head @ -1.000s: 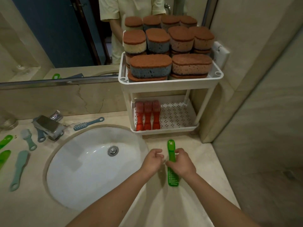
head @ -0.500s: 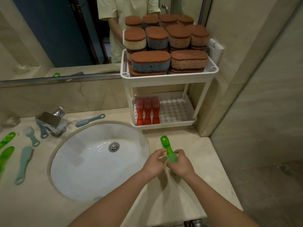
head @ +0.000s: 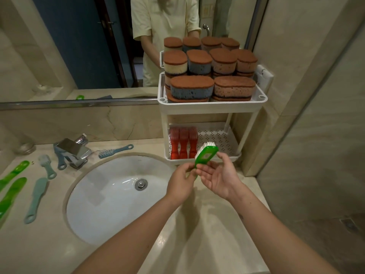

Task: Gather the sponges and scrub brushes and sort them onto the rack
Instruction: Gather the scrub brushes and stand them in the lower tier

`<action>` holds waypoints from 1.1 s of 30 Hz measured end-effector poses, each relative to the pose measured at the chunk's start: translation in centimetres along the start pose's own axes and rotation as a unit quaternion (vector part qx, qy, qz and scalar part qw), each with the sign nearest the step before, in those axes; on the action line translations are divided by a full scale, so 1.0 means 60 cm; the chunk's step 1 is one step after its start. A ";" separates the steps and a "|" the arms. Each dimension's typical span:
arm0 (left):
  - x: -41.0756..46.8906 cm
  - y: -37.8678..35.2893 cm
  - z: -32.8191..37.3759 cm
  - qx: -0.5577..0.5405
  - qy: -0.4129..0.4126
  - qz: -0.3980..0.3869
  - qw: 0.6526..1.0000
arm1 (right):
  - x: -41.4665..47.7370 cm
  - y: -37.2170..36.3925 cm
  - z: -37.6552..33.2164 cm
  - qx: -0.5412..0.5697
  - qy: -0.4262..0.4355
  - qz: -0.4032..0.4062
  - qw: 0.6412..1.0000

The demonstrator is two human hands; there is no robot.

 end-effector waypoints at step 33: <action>0.052 0.016 0.036 0.148 -0.056 -0.048 0.986 | 0.059 0.022 -0.061 -0.324 0.112 0.203 0.917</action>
Point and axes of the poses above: each hand's wrist, its own x-axis towards the middle knuckle, its own y-axis out of the back of the hand, z = x × y, the point moved 5 cm from there along x, towards the middle knuckle
